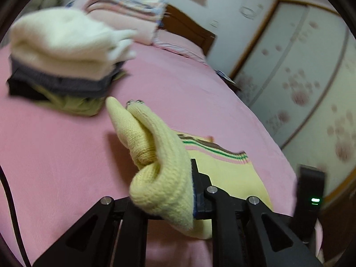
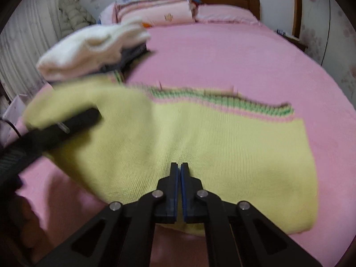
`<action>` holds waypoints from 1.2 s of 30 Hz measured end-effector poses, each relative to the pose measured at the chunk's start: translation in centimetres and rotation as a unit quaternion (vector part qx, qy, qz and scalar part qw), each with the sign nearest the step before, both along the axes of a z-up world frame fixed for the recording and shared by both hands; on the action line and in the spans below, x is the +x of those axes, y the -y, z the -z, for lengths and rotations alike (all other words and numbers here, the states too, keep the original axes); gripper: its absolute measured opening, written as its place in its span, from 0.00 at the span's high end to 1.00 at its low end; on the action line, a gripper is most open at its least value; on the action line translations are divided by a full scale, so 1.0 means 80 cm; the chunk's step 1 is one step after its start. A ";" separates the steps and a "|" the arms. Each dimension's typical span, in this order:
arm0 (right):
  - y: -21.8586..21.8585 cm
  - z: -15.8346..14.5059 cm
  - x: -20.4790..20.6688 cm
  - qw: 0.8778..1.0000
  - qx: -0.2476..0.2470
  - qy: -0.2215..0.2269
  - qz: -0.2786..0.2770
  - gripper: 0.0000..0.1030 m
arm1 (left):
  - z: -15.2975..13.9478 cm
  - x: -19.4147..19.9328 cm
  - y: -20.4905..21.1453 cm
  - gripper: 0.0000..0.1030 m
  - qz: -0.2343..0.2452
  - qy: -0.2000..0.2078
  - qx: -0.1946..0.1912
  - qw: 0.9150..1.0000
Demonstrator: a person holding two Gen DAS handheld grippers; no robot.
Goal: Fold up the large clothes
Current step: 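Fold the held side over the middle with the left tool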
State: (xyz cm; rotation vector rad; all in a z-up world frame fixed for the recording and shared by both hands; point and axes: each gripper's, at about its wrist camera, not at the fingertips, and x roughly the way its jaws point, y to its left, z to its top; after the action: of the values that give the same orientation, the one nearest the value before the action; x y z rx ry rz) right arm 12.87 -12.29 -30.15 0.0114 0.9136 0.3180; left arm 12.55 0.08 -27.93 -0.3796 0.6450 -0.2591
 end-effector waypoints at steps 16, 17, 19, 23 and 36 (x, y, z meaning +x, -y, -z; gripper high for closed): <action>0.143 -0.026 -0.041 0.985 0.152 -0.031 0.077 0.98 | -0.052 0.014 0.142 0.88 0.137 0.046 0.101 0.984; 0.154 -0.028 -0.046 0.985 0.149 -0.032 0.086 0.98 | -0.048 0.016 0.162 0.88 0.150 0.041 0.121 0.980; 0.180 -0.030 -0.056 0.983 0.141 -0.034 0.111 0.98 | -0.039 0.019 0.191 0.88 0.172 0.031 0.143 0.974; 0.220 -0.030 -0.072 0.979 0.119 -0.036 0.159 0.98 | -0.008 0.020 0.248 0.87 0.220 -0.008 0.187 0.958; 0.241 -0.053 -0.063 0.973 0.105 -0.021 0.206 0.97 | -0.029 0.009 0.262 0.38 0.259 -0.013 0.178 0.949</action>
State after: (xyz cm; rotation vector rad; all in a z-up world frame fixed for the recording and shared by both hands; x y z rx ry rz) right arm 7.85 -31.60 -25.92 0.4003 0.8914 0.0263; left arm 13.24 -20.85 -25.62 0.1429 0.7960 -0.6283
